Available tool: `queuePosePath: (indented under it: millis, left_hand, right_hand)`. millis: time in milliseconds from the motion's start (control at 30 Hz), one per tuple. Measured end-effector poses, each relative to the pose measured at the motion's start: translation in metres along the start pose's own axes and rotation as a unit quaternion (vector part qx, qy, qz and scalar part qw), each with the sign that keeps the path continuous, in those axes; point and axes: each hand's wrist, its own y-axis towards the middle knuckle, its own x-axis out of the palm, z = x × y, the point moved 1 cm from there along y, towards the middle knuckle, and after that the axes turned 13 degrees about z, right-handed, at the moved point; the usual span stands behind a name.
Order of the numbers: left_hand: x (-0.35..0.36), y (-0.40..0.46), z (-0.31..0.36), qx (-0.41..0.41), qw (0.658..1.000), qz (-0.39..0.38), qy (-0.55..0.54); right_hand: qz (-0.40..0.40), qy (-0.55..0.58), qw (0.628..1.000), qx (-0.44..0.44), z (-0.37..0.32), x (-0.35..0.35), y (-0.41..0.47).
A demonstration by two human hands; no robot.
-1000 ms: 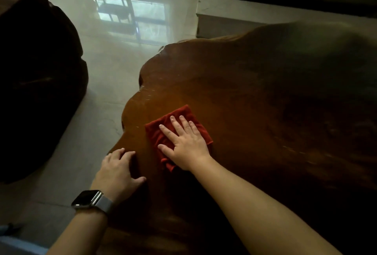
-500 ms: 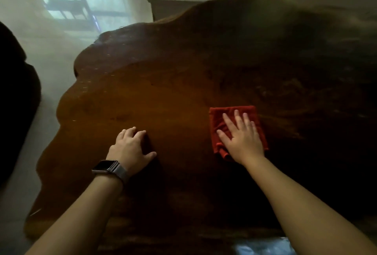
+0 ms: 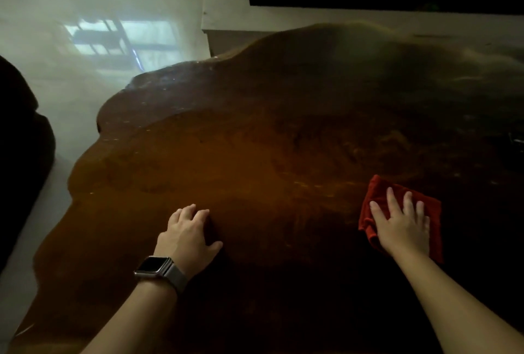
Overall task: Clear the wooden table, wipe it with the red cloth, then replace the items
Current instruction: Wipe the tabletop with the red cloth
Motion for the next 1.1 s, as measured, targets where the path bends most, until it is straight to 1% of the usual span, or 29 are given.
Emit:
queuePosePath:
  millis: [100, 300, 400, 500, 600, 733, 900, 1000, 1100]
  left_hand:
    - [-0.005, -0.002, -0.024, -0.028, 1.0, 0.007, -0.005]
    - [-0.016, -0.004, -0.088, -0.099, 0.995, 0.014, -0.02]
    - [-0.02, -0.005, -0.119, -0.121, 0.992, 0.016, -0.033]
    - [-0.023, -0.005, -0.143, -0.118, 0.991, 0.027, -0.05]
    - [-0.024, -0.006, -0.159, -0.105, 0.991, 0.046, -0.068]
    - [-0.022, -0.007, -0.178, -0.086, 0.991, 0.067, -0.082]
    - [-0.022, -0.008, -0.19, -0.073, 0.988, 0.099, -0.095]
    - [-0.025, -0.007, -0.202, -0.087, 0.986, 0.114, -0.086]
    - [-0.032, -0.004, -0.213, -0.11, 0.983, 0.124, -0.074]
  right_hand:
    - [-0.003, -0.003, 1.0, -0.019, -0.049, 0.002, 0.017]
    - [-0.002, -0.006, 0.995, -0.102, -0.191, 0.018, 0.043]
    - [0.004, -0.016, 0.991, -0.135, -0.264, 0.028, 0.049]
    - [0.009, -0.011, 0.985, -0.17, -0.333, 0.036, 0.052]
    - [0.006, 0.0, 0.975, -0.222, -0.396, 0.041, 0.051]
    - [0.0, 0.005, 0.947, -0.322, -0.484, 0.053, 0.032]
    - [-0.011, 0.012, 0.9, -0.435, -0.562, 0.058, -0.002]
    - [-0.021, 0.015, 0.873, -0.486, -0.587, 0.064, -0.033]
    - [-0.013, 0.016, 0.857, -0.515, -0.588, 0.069, -0.064]
